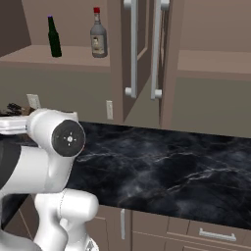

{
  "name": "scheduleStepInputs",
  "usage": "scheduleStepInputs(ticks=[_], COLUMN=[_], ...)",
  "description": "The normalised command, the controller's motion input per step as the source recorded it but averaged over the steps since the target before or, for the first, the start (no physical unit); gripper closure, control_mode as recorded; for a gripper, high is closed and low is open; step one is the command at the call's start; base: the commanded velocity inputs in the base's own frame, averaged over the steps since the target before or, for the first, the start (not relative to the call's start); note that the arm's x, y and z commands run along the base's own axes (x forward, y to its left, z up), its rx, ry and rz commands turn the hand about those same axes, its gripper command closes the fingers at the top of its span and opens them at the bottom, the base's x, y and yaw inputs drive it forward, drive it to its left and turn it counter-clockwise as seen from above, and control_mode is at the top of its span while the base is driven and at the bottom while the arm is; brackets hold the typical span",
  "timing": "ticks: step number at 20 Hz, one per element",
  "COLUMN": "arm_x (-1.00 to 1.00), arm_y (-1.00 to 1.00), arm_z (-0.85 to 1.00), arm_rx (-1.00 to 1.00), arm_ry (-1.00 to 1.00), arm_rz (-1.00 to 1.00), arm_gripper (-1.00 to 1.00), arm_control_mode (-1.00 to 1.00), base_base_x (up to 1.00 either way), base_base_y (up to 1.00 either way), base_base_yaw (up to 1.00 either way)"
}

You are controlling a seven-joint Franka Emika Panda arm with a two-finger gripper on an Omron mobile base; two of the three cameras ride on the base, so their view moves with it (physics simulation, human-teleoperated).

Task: Sort all alcoholic drinks to one cabinet, and non-alcoholic drinks to the other.

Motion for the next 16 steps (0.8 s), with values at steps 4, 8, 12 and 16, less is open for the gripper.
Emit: scheduleStepInputs(ticks=[4,8,12,16], arm_x=[0.00,0.00,0.00,0.00], arm_y=[0.00,0.00,0.00,0.00], arm_z=[-0.47,-0.50,-0.46,-0.48], arm_rx=[0.00,0.00,0.00,0.00], arm_ry=[-0.07,-0.08,-0.11,-0.13], arm_rz=[0.12,0.11,0.11,0.10], arm_gripper=[-1.00,-1.00,-1.00,-1.00], arm_control_mode=[-1.00,-1.00,-1.00,-1.00], base_base_x=[0.00,0.00,0.00,0.00], base_base_y=[0.00,0.00,0.00,0.00], base_base_yaw=[0.00,0.00,0.00,0.00])
